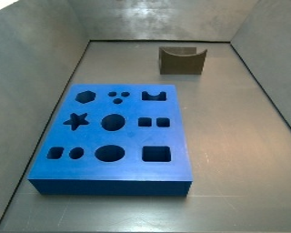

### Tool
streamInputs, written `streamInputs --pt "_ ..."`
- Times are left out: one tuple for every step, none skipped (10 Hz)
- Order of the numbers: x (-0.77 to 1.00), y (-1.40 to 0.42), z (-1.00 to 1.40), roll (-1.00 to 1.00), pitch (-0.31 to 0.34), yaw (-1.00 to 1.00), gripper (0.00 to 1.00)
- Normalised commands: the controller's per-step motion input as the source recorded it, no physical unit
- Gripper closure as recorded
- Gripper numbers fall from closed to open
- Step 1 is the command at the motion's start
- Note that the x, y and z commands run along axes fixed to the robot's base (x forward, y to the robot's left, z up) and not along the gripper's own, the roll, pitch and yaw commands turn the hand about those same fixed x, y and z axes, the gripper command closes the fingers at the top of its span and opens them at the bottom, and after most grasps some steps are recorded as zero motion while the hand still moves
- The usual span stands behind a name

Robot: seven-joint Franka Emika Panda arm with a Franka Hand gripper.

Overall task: Pick up the round object. Move up. Place the round object on the fixture. Regrasp the round object. Move to above the board. Insert the round object.
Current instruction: Place the round object on the fixture.

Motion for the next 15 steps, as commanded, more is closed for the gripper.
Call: streamInputs --pt "1.0 0.17 0.3 -0.15 0.002 -1.0 1.0" --pt "1.0 0.15 0.25 -0.18 0.034 -1.0 1.0" --pt "1.0 0.13 0.19 -0.22 0.068 -1.0 1.0" --pt "0.95 0.1 0.14 -0.28 0.119 -1.0 1.0" --pt "0.84 0.07 0.08 -0.36 0.201 -0.68 1.0" --pt "0.75 0.06 0.06 -0.35 0.218 -0.47 1.0" --pt "0.67 0.05 0.04 -0.33 0.214 -0.31 1.0" --pt "0.56 0.04 0.02 -0.3 0.191 -0.19 1.0" --pt "0.47 0.03 0.02 -0.28 0.191 -0.14 1.0" --pt "0.41 0.02 0.02 -0.27 0.194 -0.12 1.0" --pt "0.28 0.02 0.02 -0.26 0.202 -0.09 1.0" --pt "1.0 0.01 -0.49 -1.0 0.257 0.09 1.0" --pt "1.0 0.02 -0.5 -1.0 0.252 0.09 1.0" --pt "1.0 0.03 -0.45 -1.0 0.243 0.07 1.0" --pt "1.0 0.03 -0.32 -1.0 0.245 0.05 1.0"
